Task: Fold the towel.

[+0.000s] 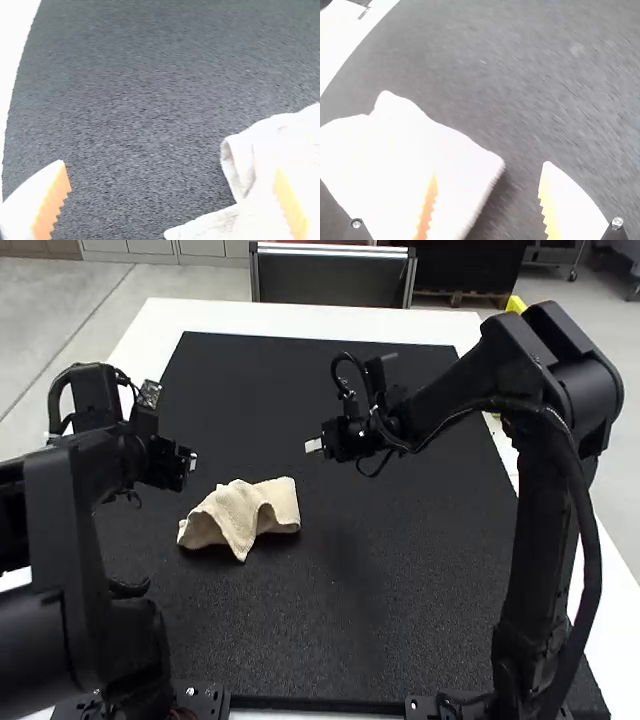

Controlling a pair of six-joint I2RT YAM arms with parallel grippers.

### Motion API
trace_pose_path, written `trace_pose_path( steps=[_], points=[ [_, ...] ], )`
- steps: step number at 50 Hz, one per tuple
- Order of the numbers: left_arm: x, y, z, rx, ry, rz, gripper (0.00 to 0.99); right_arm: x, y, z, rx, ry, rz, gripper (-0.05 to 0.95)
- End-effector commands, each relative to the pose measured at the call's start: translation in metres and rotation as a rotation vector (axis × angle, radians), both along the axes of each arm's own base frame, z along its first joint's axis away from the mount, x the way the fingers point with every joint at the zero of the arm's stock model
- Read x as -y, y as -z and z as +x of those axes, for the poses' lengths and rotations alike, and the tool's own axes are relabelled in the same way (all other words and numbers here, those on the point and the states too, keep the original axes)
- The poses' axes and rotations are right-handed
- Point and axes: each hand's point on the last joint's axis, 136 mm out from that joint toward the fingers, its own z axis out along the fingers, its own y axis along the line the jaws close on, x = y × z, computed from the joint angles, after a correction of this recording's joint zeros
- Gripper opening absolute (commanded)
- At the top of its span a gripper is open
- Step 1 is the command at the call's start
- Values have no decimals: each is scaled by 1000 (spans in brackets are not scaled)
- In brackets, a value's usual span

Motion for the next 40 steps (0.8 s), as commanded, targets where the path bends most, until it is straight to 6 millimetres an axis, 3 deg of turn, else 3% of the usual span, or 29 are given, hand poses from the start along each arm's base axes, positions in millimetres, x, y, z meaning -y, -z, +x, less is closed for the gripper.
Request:
trace_pose_path(
  steps=[1,8,18,33,40],
  points=[
    [22,-16,5,40,117,51,956,27,-16,5,-9,26,58,487],
    [27,-17,4,32,174,129,956,69,-8,11,-44,89,80,489],
    [4,-19,1,23,200,304,956,116,8,14,-75,153,87,489],
    [-44,-16,-18,-41,245,544,956,127,5,20,-66,175,97,489],
    [-47,-12,-30,-68,276,551,956,125,3,22,-55,171,101,489]
  ],
)
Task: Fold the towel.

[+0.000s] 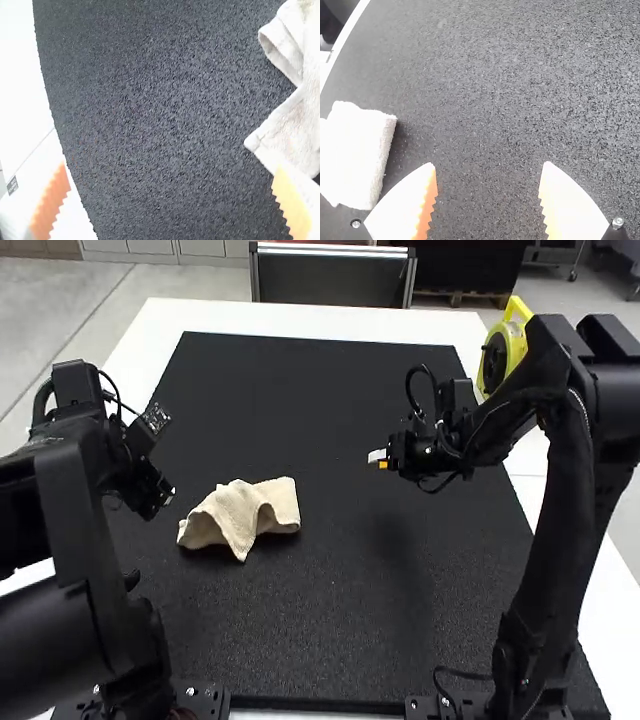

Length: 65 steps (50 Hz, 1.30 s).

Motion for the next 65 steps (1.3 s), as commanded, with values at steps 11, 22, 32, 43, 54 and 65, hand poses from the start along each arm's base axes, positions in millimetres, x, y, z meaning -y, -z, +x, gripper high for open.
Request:
trace_pose_path(
  steps=[11,22,32,43,54,65],
  points=[
    [20,-21,-10,34,177,83,956,-2,-21,12,71,-3,36,489],
    [49,-18,-20,22,265,66,956,-1,-16,13,61,1,36,489],
    [76,-10,-28,6,335,36,956,1,-13,14,54,7,38,489],
    [91,-3,-32,19,360,26,956,4,-12,14,42,15,58,489],
    [89,3,-24,60,341,54,956,9,-8,16,24,27,65,489],
    [85,12,-18,53,314,46,954,10,-4,17,20,27,65,489]
  ],
)
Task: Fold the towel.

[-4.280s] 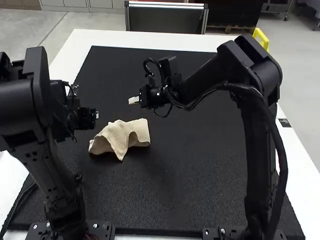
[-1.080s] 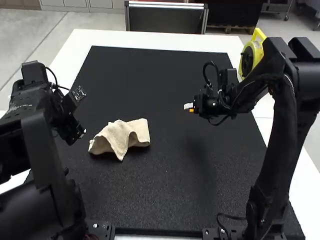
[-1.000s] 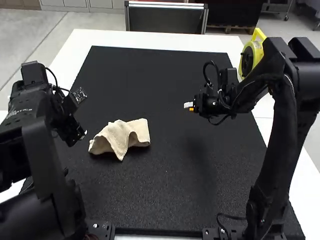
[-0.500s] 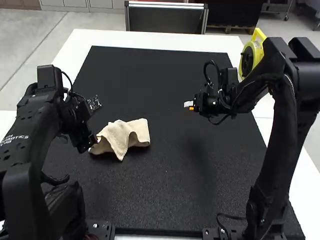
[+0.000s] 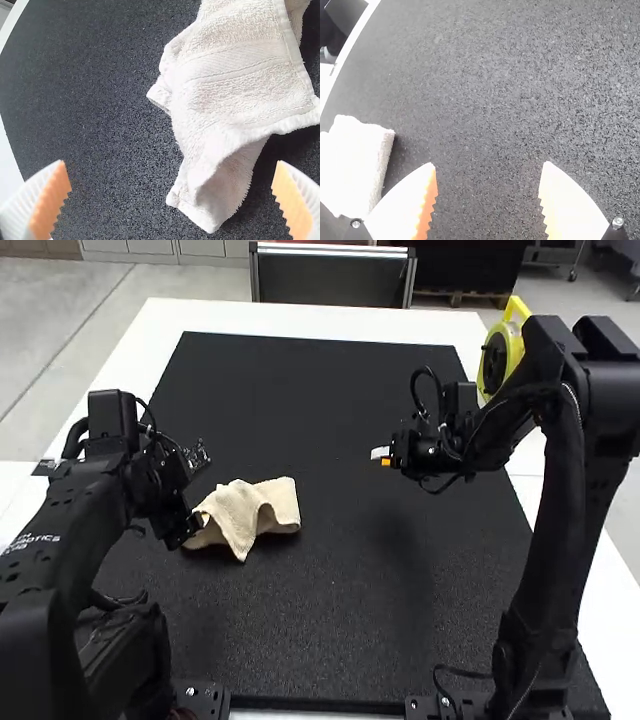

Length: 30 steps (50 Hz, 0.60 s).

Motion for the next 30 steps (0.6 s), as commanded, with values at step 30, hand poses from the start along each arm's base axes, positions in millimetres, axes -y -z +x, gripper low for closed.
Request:
trace_pose_path(
  steps=[30],
  points=[
    [-2,30,10,-115,-6,-11,875,7,-8,14,4,17,54,489]
  ],
)
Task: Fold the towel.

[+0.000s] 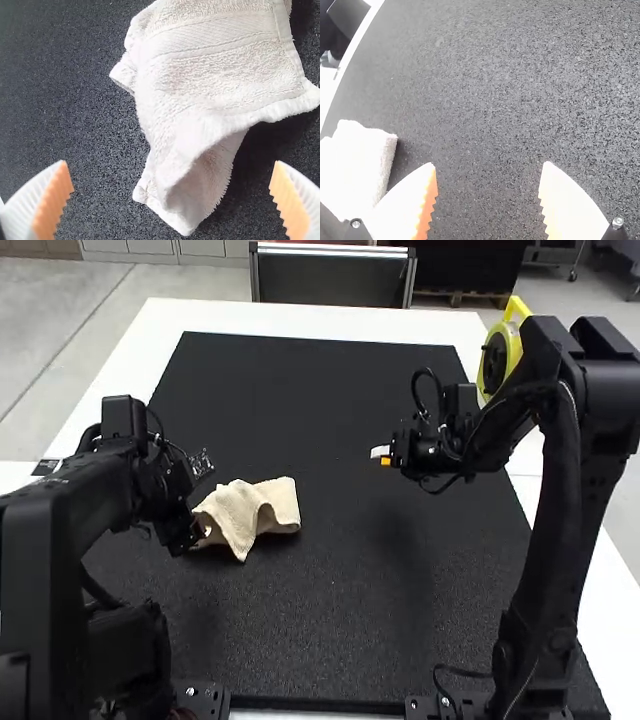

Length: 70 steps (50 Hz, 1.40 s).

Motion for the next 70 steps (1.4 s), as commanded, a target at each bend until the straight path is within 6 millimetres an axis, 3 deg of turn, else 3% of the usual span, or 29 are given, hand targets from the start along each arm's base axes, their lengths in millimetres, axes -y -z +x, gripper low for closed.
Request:
trace_pose_path(
  steps=[1,20,26,34,59,63,70],
  points=[
    [0,-2,6,6,1,10,848,7,-9,11,16,10,29,489],
    [-4,8,13,-10,-5,27,708,10,-9,12,1,18,45,489],
    [-5,10,15,-14,-8,28,567,10,-10,12,-2,18,50,489],
    [-6,11,15,-15,-12,30,511,9,-10,12,-10,23,57,489],
    [-10,12,23,0,-38,30,497,10,-8,10,-21,21,62,489],
    [-10,11,24,9,-36,32,370,11,-7,10,-26,24,64,489],
    [-10,11,26,23,-32,40,251,11,-6,10,-33,25,67,489]
  ],
)
